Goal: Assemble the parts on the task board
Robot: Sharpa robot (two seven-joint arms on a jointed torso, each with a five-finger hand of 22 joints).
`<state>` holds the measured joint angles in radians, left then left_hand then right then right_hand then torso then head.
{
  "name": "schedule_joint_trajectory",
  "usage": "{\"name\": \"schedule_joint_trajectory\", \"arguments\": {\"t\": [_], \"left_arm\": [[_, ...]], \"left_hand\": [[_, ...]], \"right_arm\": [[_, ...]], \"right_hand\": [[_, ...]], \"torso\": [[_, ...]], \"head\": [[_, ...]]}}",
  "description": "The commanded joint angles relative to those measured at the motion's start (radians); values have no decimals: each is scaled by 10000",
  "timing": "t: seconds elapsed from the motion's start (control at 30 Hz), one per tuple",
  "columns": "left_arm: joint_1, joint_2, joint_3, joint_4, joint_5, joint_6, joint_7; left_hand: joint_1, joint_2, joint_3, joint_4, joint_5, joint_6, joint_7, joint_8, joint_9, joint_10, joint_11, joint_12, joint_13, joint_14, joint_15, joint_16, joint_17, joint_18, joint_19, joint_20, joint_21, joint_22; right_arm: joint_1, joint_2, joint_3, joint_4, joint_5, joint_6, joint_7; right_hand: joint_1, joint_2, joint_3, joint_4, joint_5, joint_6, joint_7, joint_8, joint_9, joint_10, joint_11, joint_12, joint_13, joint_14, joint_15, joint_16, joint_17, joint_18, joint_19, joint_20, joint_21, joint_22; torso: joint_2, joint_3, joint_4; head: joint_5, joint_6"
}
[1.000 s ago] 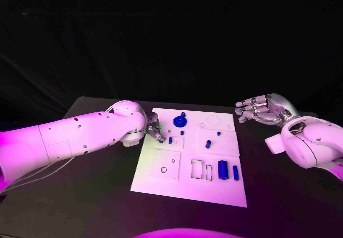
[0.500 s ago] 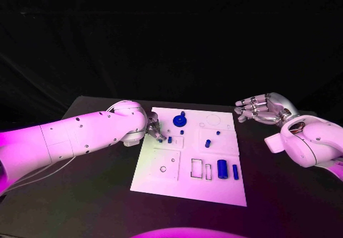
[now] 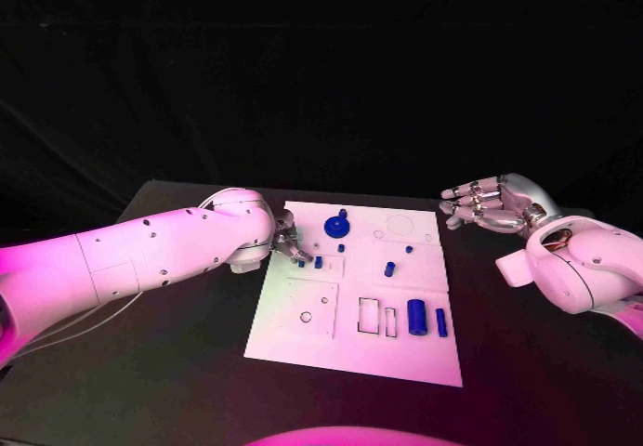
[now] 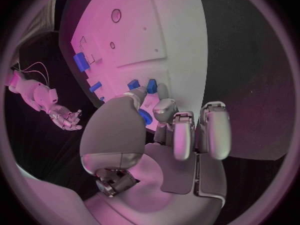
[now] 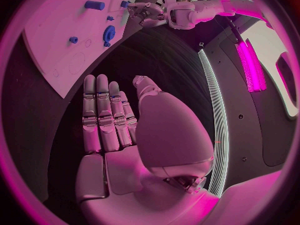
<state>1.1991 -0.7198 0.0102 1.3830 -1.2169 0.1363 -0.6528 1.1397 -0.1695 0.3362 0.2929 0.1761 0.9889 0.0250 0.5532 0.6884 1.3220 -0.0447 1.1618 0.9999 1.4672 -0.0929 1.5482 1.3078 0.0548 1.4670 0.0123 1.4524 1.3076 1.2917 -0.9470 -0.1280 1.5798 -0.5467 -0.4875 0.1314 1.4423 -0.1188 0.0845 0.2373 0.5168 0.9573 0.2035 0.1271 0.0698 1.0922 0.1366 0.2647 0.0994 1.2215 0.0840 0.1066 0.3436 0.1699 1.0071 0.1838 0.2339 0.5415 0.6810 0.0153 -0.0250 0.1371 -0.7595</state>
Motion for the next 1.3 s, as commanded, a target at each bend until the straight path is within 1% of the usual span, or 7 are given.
{"name": "schedule_joint_trajectory", "arguments": {"t": [0.03, 0.53, 0.67, 0.8, 0.87, 1.1, 1.3], "left_arm": [[-5, -11, -2, 11, 85, 87, -19], [-4, -179, 16, 172, 1043, -1266, 98], [-2, -263, 39, 220, 1999, -2154, 274], [4, -378, 67, 309, 2749, -2715, 639], [7, -421, 74, 357, 3067, -3070, 1046], [9, -398, 71, 469, 3232, -4281, 2890], [-10, -73, -96, 383, 1983, -5056, 5081]], "left_hand": [[-124, 32, -224, 5, -38, 69, 11, -43, -22, -11, 32, 57, -19, 975, -32, 51, 2450, -83, 29, -51, 34, 589], [-775, 415, -1586, 5, -55, 32, 44, -47, -72, -128, 68, -21, -187, 972, -7, 42, 2442, -58, -22, -49, -41, 490], [-891, 808, -1800, -16, -44, -417, 217, -158, -106, -996, 222, -963, -1391, 900, 111, -141, 2259, 134, -500, 18, -609, -399], [-643, 796, -1989, -14, -35, -766, 364, -118, -100, -1618, 356, -1448, -2074, 791, 242, -377, 2030, 293, -915, 138, -1144, -1159], [-394, 743, -2111, -13, -24, -1159, 534, -194, -194, -2522, 528, -2227, -3062, 643, 383, -655, 1769, 532, -1593, 257, -2028, -2367], [899, 599, -1746, -35, -11, -2104, 1060, -555, -825, -3747, 1042, -2876, -3677, -1481, 830, -4768, -1906, 1250, -3866, 697, -5765, -6692], [3014, -59, -36, -245, 43, -2452, 1511, -1395, -1988, -4913, 1512, -4699, -5160, -3956, 1345, -7905, -4537, 1204, -4907, 1116, -7174, -7476]], "right_arm": [[-6, -3, 0, 17, -55, 98, 79], [-7, 10, 0, -25, -57, 135, 78], [-7, -12, 0, -18, -57, 138, 81], [-8, -30, -1, -22, -57, 138, 78], [-8, -42, -1, -16, -57, 133, 75], [-8, -72, -1, -10, -57, 127, 67], [-11, -59, -1, -11, -57, 107, 65]], "right_hand": [[-106, -5, 41, 8, 42, -79, 21, 43, 15, -83, -2, 61, -12, -39, -3, -67, -14, 111, -16, 67, -63, -9], [-125, -3, 44, 10, 49, -88, 24, 44, 14, -92, 2, 66, -17, -45, 1, -77, -19, 111, -18, 70, -75, -25], [-126, -1, 45, 10, 51, -88, 24, 44, 14, -92, 2, 67, -18, -45, 2, -78, -20, 111, -18, 71, -76, -26], [-127, 1, 46, 10, 52, -88, 24, 44, 14, -92, 2, 68, -18, -46, 2, -79, -20, 111, -18, 71, -77, -28], [-130, 4, 48, 11, 55, -89, 24, 45, 14, -92, 2, 70, -19, -47, 2, -81, -22, 111, -18, 72, -79, -31], [-146, 18, 54, 19, 65, -91, 25, 48, 14, -95, 3, 75, -21, -49, 5, -87, -25, 111, -18, 74, -87, -41], [-132, 48, 88, 3, 91, -91, 19, 57, 16, -102, -3, 85, -29, -48, 1, -98, -33, 114, -11, 74, -101, -63]], "torso": [[-5, -2, 4], [9, -2, 5], [4, 1, -1], [3, 0, -10], [13, 0, 7], [3, -1, 14], [8, -14, 9]], "head": [[-2, 19], [-12, 109], [-26, 144], [-55, 163], [-87, 168], [-136, 212], [-211, 237]]}}
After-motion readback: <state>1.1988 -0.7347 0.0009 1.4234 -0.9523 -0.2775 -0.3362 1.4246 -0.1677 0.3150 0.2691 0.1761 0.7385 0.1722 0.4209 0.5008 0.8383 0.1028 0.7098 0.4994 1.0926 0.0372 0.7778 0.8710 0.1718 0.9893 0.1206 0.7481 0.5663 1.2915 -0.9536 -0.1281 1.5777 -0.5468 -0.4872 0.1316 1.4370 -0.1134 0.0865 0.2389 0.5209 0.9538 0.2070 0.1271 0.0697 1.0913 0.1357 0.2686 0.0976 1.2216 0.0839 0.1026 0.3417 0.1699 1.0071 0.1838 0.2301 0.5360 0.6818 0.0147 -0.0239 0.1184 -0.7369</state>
